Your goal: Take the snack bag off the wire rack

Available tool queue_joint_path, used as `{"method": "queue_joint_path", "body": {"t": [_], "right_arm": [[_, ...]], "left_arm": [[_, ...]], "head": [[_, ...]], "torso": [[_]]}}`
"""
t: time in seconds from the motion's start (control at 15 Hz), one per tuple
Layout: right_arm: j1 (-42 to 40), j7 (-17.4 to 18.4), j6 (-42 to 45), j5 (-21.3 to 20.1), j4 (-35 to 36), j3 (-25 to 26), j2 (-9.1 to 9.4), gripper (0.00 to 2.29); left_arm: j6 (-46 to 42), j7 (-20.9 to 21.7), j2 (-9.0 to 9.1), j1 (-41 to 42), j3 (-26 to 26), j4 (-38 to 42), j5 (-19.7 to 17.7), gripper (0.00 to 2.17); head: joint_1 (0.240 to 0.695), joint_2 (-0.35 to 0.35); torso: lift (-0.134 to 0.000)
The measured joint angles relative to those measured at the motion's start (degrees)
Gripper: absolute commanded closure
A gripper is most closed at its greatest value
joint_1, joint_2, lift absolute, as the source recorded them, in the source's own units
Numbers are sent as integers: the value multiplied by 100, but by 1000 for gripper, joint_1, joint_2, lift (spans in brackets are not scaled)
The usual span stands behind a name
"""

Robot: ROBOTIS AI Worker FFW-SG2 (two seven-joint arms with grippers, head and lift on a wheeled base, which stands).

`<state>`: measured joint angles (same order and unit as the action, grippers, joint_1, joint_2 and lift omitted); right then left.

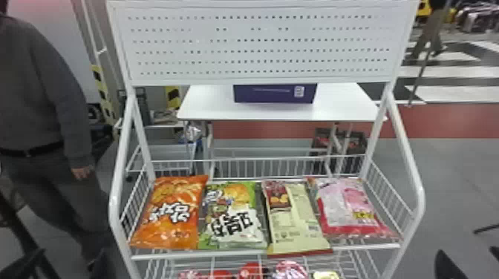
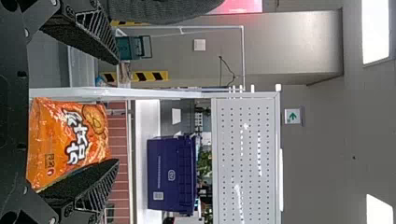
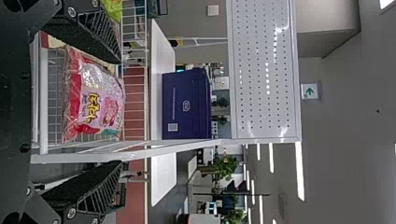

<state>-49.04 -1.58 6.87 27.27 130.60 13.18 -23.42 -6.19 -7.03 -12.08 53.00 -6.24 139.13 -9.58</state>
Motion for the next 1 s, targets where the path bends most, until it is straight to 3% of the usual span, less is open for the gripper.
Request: {"method": "queue_joint_path", "body": {"t": [0.73, 1.0], "right_arm": [[86, 0, -9, 0, -60, -32, -3, 130], [1161, 0, -397, -170, -811, -593, -7, 130]], "left_arm": [[9, 9, 3, -9, 7, -8, 0, 147], [16, 22, 9, -10, 66, -9, 46, 147]], "head": [[499, 0], [499, 0]], "torso": [[0], [0]]}}
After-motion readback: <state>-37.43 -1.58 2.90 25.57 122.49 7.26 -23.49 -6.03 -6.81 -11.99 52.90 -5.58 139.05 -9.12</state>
